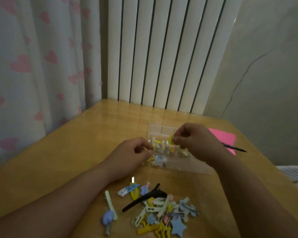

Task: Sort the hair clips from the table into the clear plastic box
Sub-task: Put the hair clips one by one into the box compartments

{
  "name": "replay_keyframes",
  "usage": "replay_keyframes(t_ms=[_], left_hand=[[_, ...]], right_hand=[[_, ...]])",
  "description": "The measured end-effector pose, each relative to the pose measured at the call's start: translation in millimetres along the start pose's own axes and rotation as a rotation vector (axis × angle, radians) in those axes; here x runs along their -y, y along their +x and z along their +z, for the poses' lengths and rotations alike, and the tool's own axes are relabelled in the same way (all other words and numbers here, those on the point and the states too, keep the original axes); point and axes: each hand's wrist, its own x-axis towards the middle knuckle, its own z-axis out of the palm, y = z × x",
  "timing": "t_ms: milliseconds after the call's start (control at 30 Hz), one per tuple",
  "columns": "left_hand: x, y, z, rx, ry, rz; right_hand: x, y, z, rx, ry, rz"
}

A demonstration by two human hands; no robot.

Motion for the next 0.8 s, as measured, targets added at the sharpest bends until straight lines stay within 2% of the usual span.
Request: replay_keyframes(t_ms=[200,800], left_hand=[[2.6,0.1,-0.2,0.01,0.002,0.011],[1.0,0.8,0.1,-0.006,0.01,0.023]], right_hand=[[-15.4,3.6,7.7,0.083,-0.182,0.041],[-17.8,4.9,17.1,0.151,-0.265,0.159]])
